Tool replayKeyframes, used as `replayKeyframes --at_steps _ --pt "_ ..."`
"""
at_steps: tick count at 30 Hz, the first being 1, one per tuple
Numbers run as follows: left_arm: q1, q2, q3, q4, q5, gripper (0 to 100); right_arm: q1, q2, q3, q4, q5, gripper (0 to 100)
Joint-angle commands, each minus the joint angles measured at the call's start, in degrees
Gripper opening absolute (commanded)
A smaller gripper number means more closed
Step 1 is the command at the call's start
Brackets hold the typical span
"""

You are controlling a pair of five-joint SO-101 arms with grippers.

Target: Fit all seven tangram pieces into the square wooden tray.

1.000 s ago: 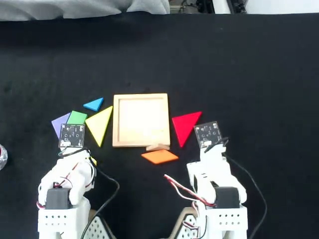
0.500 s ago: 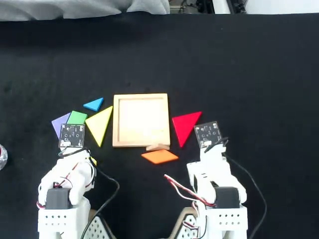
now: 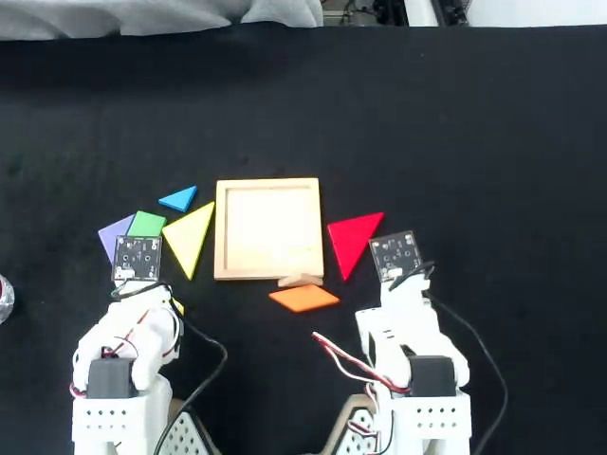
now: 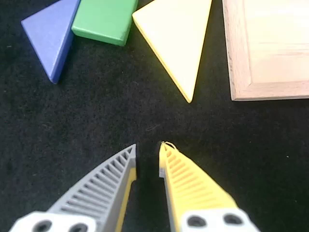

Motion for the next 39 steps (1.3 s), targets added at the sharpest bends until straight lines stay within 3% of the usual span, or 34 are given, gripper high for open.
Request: replayKeyframes --at_steps 1,20,28,33,39 --pt "0.57 -0.09 0.66 0.35 -0.44 9 0.79 -4.70 -0.22 0.35 0.18 1.1" --pt "0.84 -0.09 0.66 0.26 -0.44 9 0.35 -4.79 -0.22 -0.09 0.53 1.1" --pt "0.75 -0.09 0.66 0.35 -0.53 9 -10.90 -4.79 -0.22 -3.16 0.62 1.1" --pt "0.57 -0.09 0.66 0.35 -0.53 9 -11.25 -4.79 -0.22 -16.44 0.62 1.2" --pt "0.40 -0.09 0.66 0.35 -0.53 9 -11.43 -4.79 -0.22 -44.84 0.18 1.2"
